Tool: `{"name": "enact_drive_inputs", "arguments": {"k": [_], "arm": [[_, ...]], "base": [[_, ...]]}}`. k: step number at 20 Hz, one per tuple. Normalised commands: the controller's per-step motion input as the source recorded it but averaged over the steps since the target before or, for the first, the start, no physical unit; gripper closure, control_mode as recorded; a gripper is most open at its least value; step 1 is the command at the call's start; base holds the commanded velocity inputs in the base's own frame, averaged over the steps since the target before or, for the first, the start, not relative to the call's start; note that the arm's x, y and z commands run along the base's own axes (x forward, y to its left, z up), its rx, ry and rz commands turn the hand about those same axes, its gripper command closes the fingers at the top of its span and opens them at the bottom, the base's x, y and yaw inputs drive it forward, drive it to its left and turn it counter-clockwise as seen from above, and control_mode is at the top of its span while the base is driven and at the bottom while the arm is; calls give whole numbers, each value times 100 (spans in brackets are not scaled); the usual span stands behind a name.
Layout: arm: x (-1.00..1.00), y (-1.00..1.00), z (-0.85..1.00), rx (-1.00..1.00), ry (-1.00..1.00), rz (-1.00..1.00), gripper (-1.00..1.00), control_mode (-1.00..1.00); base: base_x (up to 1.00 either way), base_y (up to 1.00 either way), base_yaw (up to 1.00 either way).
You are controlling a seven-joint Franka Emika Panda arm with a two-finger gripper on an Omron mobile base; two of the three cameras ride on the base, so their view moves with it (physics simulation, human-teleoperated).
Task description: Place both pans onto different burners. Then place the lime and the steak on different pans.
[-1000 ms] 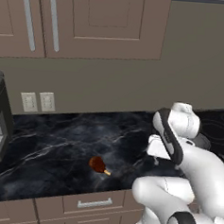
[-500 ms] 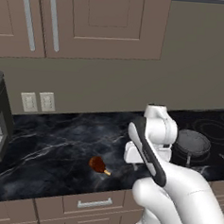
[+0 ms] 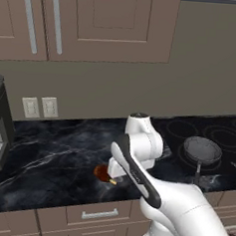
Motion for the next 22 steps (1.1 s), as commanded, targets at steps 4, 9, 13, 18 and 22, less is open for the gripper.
{"name": "enact_drive_inputs", "arguments": {"k": [4,9,13,18,22], "arm": [[64,45,0,10,-7,19,-100,-100],[65,34,-13,9,-6,16,-100,-100],[46,36,-41,0,-12,15,-100,-100],[28,18,-33,0,-5,10,-100,-100],[16,6,-21,0,0,2,-100,-100]], "base": [[0,0,0],[0,0,0],[0,0,0],[0,0,0],[0,0,0]]}}
